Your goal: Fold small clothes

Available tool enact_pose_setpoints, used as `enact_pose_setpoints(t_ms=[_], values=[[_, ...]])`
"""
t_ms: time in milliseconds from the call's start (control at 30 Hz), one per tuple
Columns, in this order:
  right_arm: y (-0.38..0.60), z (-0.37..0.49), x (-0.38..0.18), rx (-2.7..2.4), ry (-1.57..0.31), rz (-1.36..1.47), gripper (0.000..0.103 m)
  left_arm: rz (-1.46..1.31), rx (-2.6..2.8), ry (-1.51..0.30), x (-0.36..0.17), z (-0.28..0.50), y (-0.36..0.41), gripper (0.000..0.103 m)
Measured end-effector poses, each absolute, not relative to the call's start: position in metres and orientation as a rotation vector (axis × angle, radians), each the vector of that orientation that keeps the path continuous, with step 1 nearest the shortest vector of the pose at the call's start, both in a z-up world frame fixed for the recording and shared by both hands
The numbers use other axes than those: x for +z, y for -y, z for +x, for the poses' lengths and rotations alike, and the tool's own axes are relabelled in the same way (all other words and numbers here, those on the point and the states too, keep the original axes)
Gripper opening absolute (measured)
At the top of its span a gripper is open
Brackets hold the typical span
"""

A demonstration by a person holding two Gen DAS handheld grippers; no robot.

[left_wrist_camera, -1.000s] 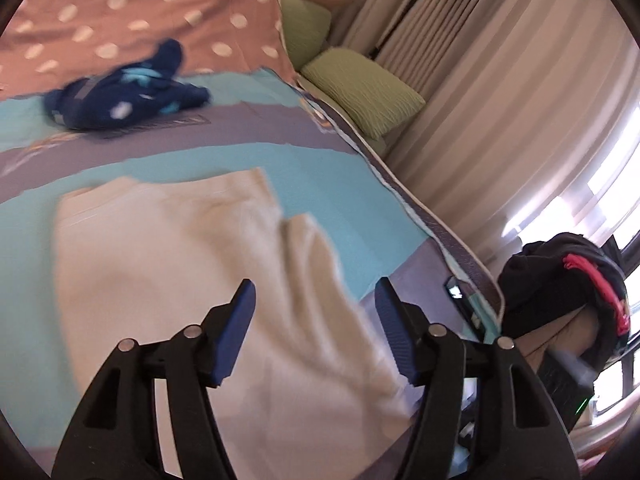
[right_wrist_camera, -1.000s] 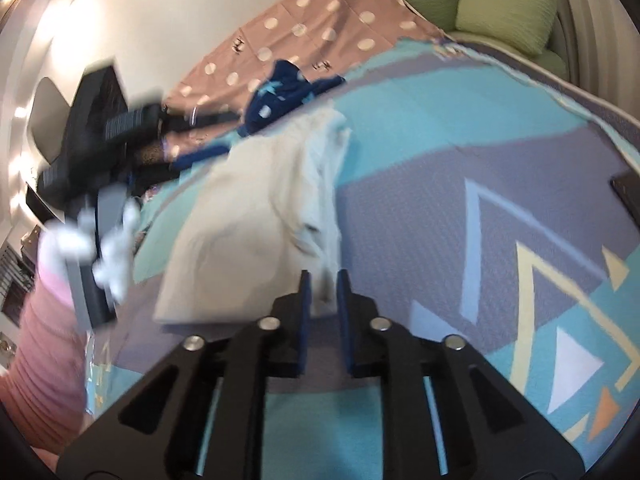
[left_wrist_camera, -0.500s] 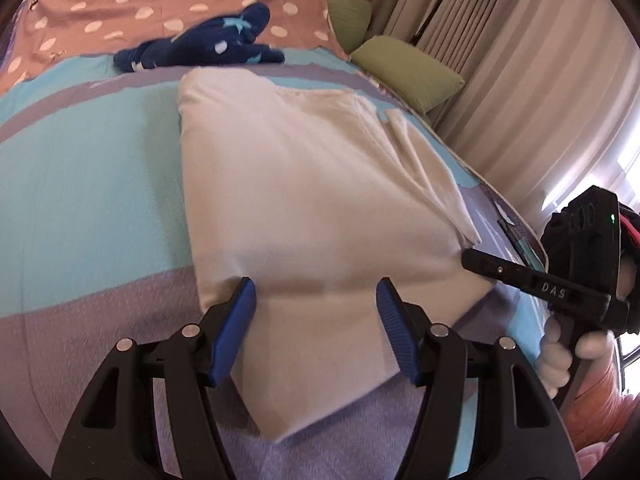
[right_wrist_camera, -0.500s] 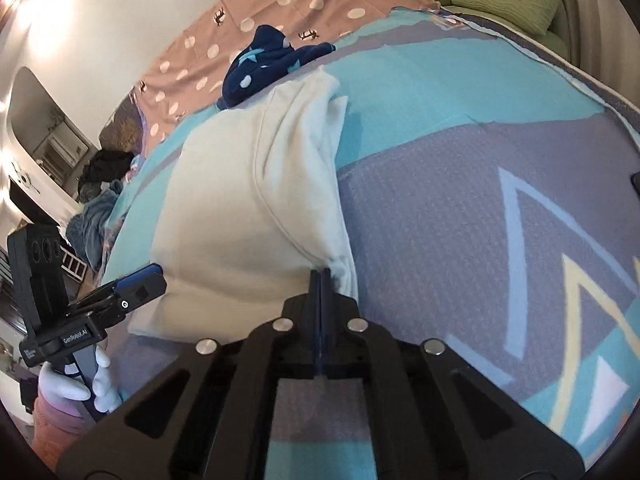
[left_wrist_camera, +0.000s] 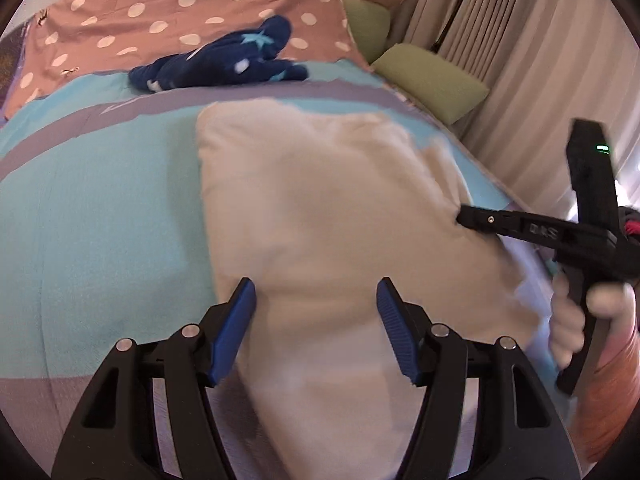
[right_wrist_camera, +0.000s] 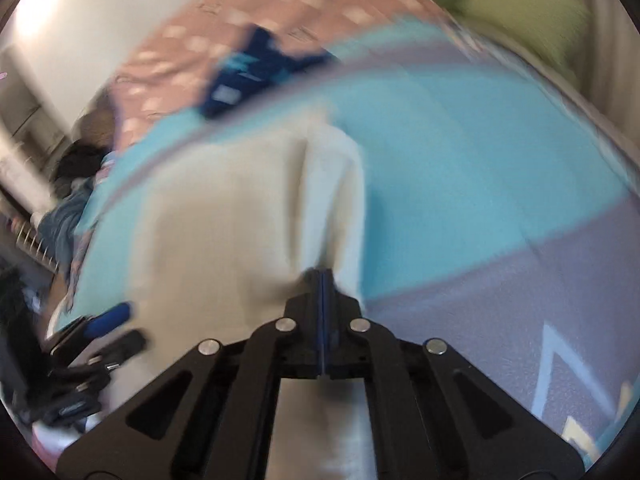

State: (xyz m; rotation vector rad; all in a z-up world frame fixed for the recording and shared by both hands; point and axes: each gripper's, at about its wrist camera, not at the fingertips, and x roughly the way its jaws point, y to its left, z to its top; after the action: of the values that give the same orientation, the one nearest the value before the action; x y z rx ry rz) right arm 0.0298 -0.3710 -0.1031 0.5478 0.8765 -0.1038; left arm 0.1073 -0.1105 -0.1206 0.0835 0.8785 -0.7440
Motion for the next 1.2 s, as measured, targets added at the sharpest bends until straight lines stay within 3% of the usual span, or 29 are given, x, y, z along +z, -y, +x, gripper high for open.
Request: enact_pose_setpoints(t_ms=[233,367,533,700,733,800,900,1200], values=[[0.383,0.025,-0.072,0.008,-0.769,0.571,0.0,-0.11,-0.83,-0.894,-0.098,0.128,0.087,0.064],[0.374,0.053,-0.053,0.086,-0.751,0.503,0.0,-0.067,-0.832,-0.858,-0.084,0.149,0.105,0.064],[0.388,0.106,-0.105,-0.011,-0.938,0.492,0.0,-0.054,-0.774,-0.968,-0.124,0.19,0.124,0.064],[0.4,0.086,-0.1,0.037,-0.86,0.562,0.0,0.062,-0.756,-0.863,-0.118,0.168,0.126,0.064],[0.403,0.076,-0.095,0.037,-0.842,0.562,0.004,0.049,-0.757,-0.861,-0.115,0.167,0.123,0.064],[0.413,0.061,-0.088,0.033,-0.81,0.586,0.028,-0.01,-0.759,-0.874,-0.11,0.166,0.108,0.064],[0.43,0.034,-0.082,0.013,-0.813,0.603,0.051,-0.086,-0.75,-0.882,-0.107,0.169,0.086,0.065],[0.43,0.013,-0.097,0.093,-0.851,0.646,0.057,-0.17,-0.772,-0.991,-0.13,0.183,0.076,0.072]])
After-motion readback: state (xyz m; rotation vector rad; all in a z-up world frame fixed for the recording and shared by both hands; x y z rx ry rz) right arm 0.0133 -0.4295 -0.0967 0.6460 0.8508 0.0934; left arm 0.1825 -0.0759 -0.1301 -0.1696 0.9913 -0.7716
